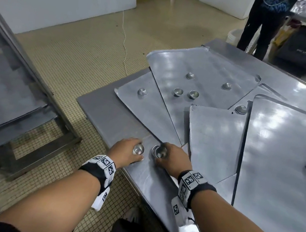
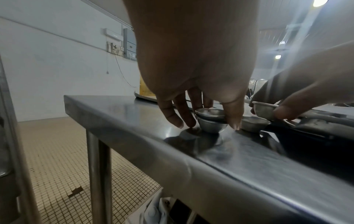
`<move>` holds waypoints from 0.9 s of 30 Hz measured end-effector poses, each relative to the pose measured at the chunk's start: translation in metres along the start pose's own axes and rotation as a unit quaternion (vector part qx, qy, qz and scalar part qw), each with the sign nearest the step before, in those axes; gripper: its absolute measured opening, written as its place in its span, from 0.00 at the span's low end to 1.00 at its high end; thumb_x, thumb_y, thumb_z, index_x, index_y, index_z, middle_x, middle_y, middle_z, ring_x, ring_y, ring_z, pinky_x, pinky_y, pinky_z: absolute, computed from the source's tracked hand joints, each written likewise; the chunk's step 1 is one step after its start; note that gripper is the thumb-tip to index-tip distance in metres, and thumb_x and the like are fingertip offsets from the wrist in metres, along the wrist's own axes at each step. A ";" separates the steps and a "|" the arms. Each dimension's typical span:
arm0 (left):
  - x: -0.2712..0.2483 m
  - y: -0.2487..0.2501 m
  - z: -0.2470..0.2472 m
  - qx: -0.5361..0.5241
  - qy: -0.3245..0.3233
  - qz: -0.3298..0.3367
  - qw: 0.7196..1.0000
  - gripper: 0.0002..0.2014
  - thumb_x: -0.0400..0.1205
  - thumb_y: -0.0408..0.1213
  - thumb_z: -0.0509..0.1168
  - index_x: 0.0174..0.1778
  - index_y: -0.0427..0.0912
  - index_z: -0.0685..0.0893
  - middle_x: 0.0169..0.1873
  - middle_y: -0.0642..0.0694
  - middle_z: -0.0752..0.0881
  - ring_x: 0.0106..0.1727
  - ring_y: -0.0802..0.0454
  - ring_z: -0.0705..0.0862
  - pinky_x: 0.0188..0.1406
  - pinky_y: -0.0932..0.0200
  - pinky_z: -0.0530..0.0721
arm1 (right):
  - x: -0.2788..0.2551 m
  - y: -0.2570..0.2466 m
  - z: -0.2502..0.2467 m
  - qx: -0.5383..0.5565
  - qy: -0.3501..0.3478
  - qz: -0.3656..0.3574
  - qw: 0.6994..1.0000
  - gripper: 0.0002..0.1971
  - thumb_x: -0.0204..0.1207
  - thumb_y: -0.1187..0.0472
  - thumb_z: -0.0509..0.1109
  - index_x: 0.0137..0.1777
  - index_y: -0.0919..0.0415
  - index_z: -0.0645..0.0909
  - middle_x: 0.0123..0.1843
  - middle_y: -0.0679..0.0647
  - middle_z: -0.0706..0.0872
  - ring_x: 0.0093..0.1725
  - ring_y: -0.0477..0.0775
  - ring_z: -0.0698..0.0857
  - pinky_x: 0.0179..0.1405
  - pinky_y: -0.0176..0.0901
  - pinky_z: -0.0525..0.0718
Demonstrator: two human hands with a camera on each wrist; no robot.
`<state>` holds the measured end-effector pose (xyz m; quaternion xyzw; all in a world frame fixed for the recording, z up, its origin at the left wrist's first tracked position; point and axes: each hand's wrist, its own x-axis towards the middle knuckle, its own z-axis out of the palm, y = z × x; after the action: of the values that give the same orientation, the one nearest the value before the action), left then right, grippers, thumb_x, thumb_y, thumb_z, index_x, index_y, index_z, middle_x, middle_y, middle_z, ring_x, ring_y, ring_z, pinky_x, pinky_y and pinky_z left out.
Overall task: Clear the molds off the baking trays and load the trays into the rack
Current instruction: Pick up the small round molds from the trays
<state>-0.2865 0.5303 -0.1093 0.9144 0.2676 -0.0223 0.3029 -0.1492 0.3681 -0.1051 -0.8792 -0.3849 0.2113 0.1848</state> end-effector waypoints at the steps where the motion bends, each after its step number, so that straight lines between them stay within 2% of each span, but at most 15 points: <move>1: -0.005 0.000 0.003 0.004 -0.001 -0.003 1.000 0.31 0.76 0.49 0.78 0.74 0.45 0.79 0.67 0.48 0.84 0.64 0.48 0.83 0.68 0.51 0.81 | -0.001 0.000 0.001 0.001 -0.003 0.003 1.000 0.26 0.69 0.46 0.77 0.68 0.50 0.81 0.61 0.52 0.89 0.59 0.57 0.86 0.56 0.46 0.83; 7: -0.024 -0.009 0.008 0.014 0.006 -0.015 1.000 0.30 0.75 0.49 0.78 0.72 0.45 0.80 0.65 0.48 0.83 0.62 0.48 0.83 0.66 0.51 0.81 | -0.001 -0.003 0.008 0.001 -0.006 0.022 1.000 0.31 0.67 0.43 0.77 0.71 0.46 0.78 0.63 0.51 0.88 0.60 0.58 0.86 0.59 0.49 0.84; 12: -0.022 -0.021 -0.003 0.011 0.004 -0.020 1.000 0.31 0.76 0.49 0.77 0.73 0.46 0.79 0.66 0.49 0.82 0.62 0.50 0.83 0.66 0.53 0.81 | 0.004 -0.009 0.008 -0.039 0.004 0.025 0.999 0.28 0.71 0.43 0.74 0.71 0.46 0.77 0.64 0.51 0.86 0.63 0.57 0.85 0.65 0.52 0.78; 14: -0.018 -0.026 -0.008 0.008 0.004 -0.016 1.000 0.31 0.76 0.49 0.77 0.74 0.46 0.79 0.67 0.49 0.82 0.63 0.50 0.82 0.67 0.53 0.81 | 0.010 -0.012 0.011 -0.051 -0.001 0.030 0.998 0.25 0.72 0.44 0.73 0.69 0.46 0.78 0.62 0.50 0.86 0.62 0.58 0.85 0.66 0.54 0.74; 17: -0.006 -0.034 -0.018 -0.001 -0.002 -0.003 1.000 0.30 0.76 0.49 0.77 0.74 0.46 0.79 0.65 0.50 0.82 0.62 0.51 0.83 0.67 0.51 0.82 | 0.017 -0.017 0.019 -0.069 0.003 0.034 0.997 0.16 0.73 0.46 0.67 0.59 0.46 0.80 0.55 0.49 0.87 0.56 0.58 0.87 0.67 0.58 0.69; 21: 0.021 -0.042 -0.034 -0.007 -0.012 0.020 1.000 0.29 0.76 0.49 0.77 0.73 0.47 0.79 0.64 0.51 0.83 0.60 0.51 0.84 0.64 0.51 0.84 | 0.027 -0.029 0.024 -0.073 0.019 0.048 0.996 0.13 0.73 0.42 0.66 0.53 0.46 0.81 0.50 0.47 0.87 0.49 0.55 0.87 0.67 0.58 0.74; 23: 0.039 -0.045 -0.045 -0.008 -0.014 0.034 0.999 0.29 0.76 0.48 0.77 0.73 0.46 0.79 0.64 0.50 0.83 0.60 0.51 0.83 0.63 0.53 0.83 | 0.037 -0.038 0.020 -0.058 0.037 0.050 0.996 0.15 0.73 0.42 0.67 0.55 0.46 0.81 0.51 0.47 0.87 0.49 0.55 0.87 0.66 0.55 0.75; 27: 0.079 -0.053 -0.065 -0.003 -0.017 0.068 0.998 0.29 0.75 0.50 0.76 0.71 0.46 0.81 0.65 0.49 0.84 0.62 0.49 0.84 0.64 0.54 0.82 | 0.061 -0.052 0.003 -0.031 0.061 0.084 0.994 0.23 0.72 0.44 0.73 0.66 0.50 0.80 0.60 0.51 0.87 0.58 0.58 0.86 0.65 0.52 0.75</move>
<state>-0.2538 0.6406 -0.1012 0.9291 0.2000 -0.0167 0.3106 -0.1444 0.4479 -0.0965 -0.9249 -0.3042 0.1600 0.1625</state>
